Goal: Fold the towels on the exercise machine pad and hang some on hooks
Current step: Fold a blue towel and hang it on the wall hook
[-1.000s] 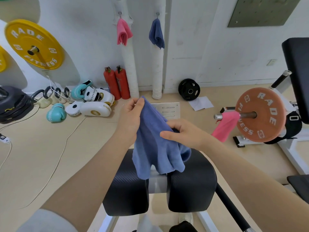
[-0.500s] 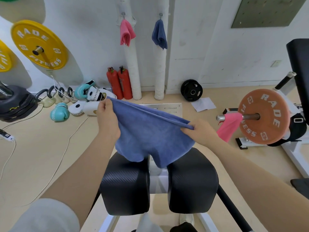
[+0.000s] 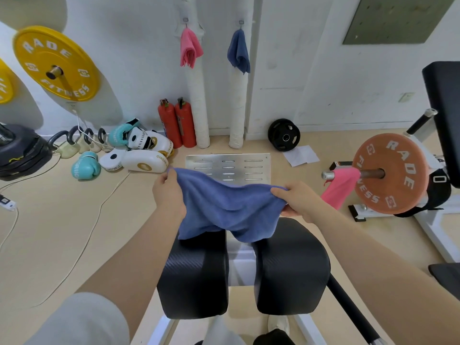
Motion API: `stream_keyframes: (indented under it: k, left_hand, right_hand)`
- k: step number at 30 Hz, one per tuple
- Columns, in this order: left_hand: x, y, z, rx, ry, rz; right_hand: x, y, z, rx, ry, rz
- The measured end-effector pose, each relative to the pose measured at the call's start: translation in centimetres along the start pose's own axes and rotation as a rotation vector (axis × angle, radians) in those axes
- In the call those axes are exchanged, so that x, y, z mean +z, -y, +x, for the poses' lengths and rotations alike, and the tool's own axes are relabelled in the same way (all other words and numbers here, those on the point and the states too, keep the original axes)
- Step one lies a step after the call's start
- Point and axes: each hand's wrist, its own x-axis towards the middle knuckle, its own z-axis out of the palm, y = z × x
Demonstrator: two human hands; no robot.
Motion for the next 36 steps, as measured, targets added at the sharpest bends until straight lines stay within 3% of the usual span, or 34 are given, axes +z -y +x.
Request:
stream_keyframes:
  k: [2, 5, 12, 16, 21, 25, 30, 32, 36]
  left_hand:
    - [0.2, 0.0, -0.4, 0.071, 0.074, -0.014]
    - [1.0, -0.7, -1.5, 0.127, 0.188, 0.008]
    - [2.2, -1.2, -6.3, 0.397, 0.636, 0.192]
    - [2.3, -2.0, -6.3, 0.390, 0.657, 0.112]
    - [2.7, -1.9, -6.7, 0.394, 0.732, 0.151]
    - [3.4, -2.2, -6.7, 0.349, 0.699, 0.144]
    - [4.4, -2.9, -7.0, 0.304, 0.690, 0.177]
    - [4.7, -3.1, -7.0, 0.298, 0.709, 0.186]
    - [5.4, -3.5, -7.0, 0.326, 0.661, 0.196]
  right_hand:
    - [0.6, 0.6, -0.4, 0.024, -0.011, 0.080]
    - [1.7, 2.0, -1.3, 0.011, 0.110, 0.299]
    - [3.1, 5.1, -3.8, -0.178, 0.385, 0.436]
    - [2.3, 5.1, -4.2, -0.230, 0.527, 0.412]
    - [3.1, 5.8, -4.3, -0.318, 0.163, 0.168]
    - [3.2, 5.9, -4.1, -0.429, -0.035, 0.025]
    - [2.5, 5.7, -3.2, -0.581, -0.378, -0.404]
    - [2.4, 5.7, -3.1, -0.647, -0.389, -0.418]
    - [2.1, 5.7, -3.3, -0.735, -0.250, -0.338]
